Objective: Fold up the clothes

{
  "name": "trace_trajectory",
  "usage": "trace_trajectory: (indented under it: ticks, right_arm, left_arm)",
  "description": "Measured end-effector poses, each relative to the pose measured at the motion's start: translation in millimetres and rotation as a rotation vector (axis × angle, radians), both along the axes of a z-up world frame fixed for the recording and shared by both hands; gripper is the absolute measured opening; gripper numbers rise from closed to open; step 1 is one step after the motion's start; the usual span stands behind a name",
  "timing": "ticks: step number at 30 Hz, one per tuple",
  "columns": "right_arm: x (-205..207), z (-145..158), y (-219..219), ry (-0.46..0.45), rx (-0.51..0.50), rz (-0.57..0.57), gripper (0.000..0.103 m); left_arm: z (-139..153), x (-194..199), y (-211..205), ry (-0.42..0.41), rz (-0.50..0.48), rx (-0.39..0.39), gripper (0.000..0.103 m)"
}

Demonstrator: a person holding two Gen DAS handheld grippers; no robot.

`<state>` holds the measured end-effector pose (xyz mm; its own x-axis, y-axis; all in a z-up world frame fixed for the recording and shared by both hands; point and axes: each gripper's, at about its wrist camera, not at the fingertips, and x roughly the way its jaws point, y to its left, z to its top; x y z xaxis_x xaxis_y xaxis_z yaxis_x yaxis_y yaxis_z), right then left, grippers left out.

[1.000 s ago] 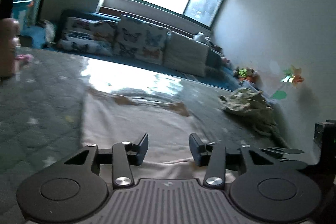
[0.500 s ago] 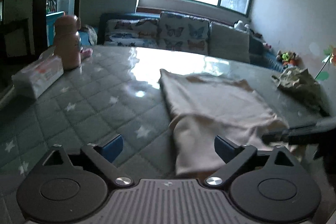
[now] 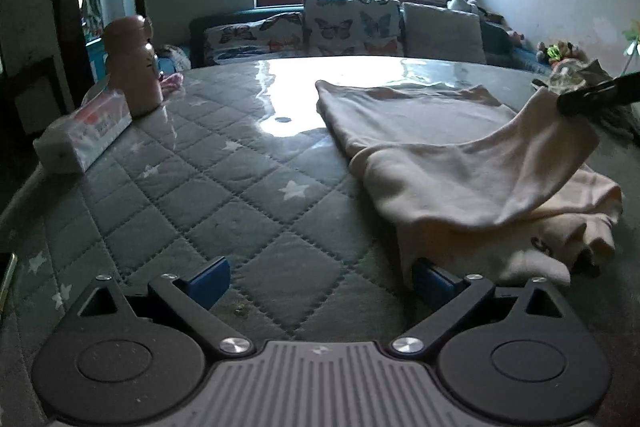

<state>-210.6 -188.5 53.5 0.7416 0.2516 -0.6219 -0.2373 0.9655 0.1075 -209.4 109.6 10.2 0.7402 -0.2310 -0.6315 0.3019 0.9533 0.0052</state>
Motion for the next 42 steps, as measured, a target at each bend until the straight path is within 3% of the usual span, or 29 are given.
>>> trace_trajectory:
  ticks: [8,11,19,28,33,37,42]
  right_arm:
    - [3.4,24.9,4.3,-0.066,-0.010,0.014,0.004]
    - [3.9,30.9,8.1,-0.088,-0.010,0.023,0.004]
    - [-4.4,35.6,-7.5,-0.110,-0.002,-0.025,0.004]
    - [2.7,-28.7,-37.3,0.076,-0.072,-0.115,0.008]
    - [-1.8,-34.0,-44.8,0.080,-0.071,-0.119,0.009]
    - [7.7,-41.0,-35.9,0.081,-0.079,-0.076,0.009]
    - [23.9,-54.4,-27.1,0.099,-0.101,-0.047,0.009]
  left_arm:
    - [8.9,-3.3,-8.0,-0.016,-0.037,-0.035,0.099]
    - [8.6,-3.0,-19.2,-0.042,-0.049,-0.001,0.099]
    - [3.7,4.9,-15.0,-0.056,0.033,0.064,0.099]
    - [2.0,-1.7,4.6,0.002,0.003,0.035,0.099]
    - [21.0,-3.5,13.9,-0.011,-0.009,0.009,0.097]
    - [33.8,10.2,-0.3,-0.028,-0.056,-0.057,0.085]
    - [32.6,37.9,-39.5,-0.010,-0.167,-0.094,0.059]
